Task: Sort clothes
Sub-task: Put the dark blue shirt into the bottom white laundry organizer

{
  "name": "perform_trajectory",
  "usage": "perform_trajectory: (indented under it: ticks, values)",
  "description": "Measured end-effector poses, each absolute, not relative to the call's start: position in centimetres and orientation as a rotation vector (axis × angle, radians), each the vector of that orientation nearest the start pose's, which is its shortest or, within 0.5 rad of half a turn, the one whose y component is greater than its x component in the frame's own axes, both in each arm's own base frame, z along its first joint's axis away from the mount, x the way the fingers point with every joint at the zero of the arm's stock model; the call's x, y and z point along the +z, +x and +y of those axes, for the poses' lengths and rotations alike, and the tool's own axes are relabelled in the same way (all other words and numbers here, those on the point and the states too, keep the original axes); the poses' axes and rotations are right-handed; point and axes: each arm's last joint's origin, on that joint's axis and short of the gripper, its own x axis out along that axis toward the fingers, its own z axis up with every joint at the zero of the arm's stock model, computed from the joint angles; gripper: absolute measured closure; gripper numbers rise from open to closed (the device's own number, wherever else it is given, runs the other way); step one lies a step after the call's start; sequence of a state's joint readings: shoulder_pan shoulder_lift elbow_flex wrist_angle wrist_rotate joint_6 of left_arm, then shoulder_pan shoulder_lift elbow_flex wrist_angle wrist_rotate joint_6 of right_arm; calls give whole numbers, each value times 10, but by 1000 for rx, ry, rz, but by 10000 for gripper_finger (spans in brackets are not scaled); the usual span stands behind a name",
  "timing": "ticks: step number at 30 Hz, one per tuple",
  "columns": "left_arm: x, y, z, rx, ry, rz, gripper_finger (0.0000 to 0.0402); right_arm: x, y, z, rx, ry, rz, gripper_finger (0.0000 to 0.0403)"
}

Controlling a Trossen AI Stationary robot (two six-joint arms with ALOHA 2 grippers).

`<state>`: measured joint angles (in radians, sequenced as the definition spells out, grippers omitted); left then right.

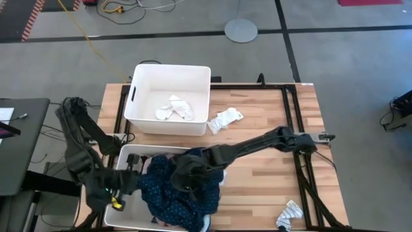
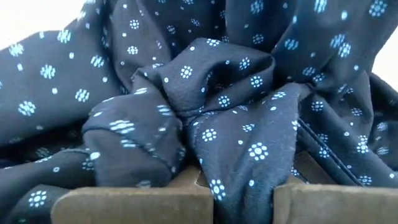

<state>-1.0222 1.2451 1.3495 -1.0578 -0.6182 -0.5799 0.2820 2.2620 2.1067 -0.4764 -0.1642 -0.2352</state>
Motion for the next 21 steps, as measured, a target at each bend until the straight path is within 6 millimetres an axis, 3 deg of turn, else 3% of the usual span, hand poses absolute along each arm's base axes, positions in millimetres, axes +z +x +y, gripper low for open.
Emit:
perform_trajectory:
  ticks: [9,15,21]
  values:
    - [314,149,-192,-47,171,850,259,221,518,147,586,-193,608,362]
    - [301,158,-190,-18,145,897,179,202,527,141,618,-126,612,362]
    - [301,162,-188,-11,138,915,146,201,528,139,638,-112,601,359]
